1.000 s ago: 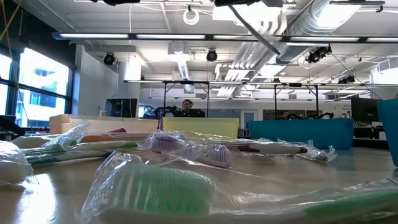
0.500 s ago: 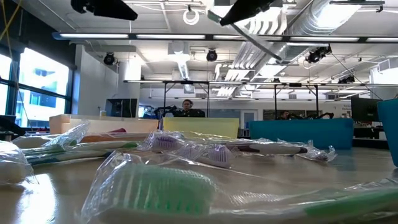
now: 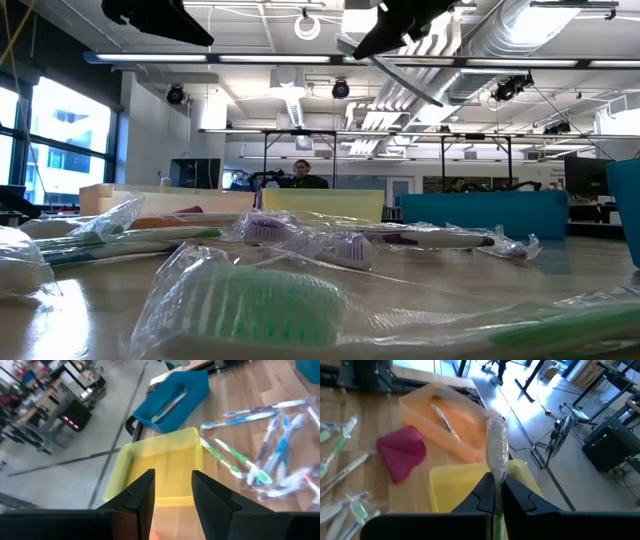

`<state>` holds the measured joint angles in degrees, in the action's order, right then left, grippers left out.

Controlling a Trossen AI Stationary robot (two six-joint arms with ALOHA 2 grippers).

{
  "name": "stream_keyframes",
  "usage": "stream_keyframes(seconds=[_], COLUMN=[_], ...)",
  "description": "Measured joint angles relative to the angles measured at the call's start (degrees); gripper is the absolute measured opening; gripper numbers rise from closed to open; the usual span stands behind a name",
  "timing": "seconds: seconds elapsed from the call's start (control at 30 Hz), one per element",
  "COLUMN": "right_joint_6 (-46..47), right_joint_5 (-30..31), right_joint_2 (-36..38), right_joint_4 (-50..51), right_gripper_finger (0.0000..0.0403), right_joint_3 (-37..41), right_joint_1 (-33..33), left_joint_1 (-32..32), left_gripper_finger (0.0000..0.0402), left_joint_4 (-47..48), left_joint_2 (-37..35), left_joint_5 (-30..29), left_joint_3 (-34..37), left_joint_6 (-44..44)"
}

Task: Pick & Place Toothbrushes
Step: Put the green toothbrush into the yellow bin

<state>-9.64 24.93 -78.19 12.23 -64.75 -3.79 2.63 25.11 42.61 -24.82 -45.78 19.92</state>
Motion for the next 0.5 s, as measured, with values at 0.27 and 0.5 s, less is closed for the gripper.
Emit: stream_keyframes(seconds=[0.27, 0.5], right_joint_6=[1.0, 2.58], right_joint_5=[-0.01, -10.07], right_joint_2=[-0.02, -0.07], right_joint_4=[-2.12, -7.85], right_gripper_finger=[0.0007, 0.0007], right_joint_3=[0.0, 0.83], right_joint_1=[0.02, -1.08], left_joint_1=[0.0, -0.02], left_gripper_finger=[0.0124, 0.0124], left_joint_4=[-0.37, -1.6], left_joint_2=[0.11, 2.57], left_joint_5=[0.49, -2.26], left_joint_3=[0.0, 0.0], left_joint_6=[-2.23, -0.72])
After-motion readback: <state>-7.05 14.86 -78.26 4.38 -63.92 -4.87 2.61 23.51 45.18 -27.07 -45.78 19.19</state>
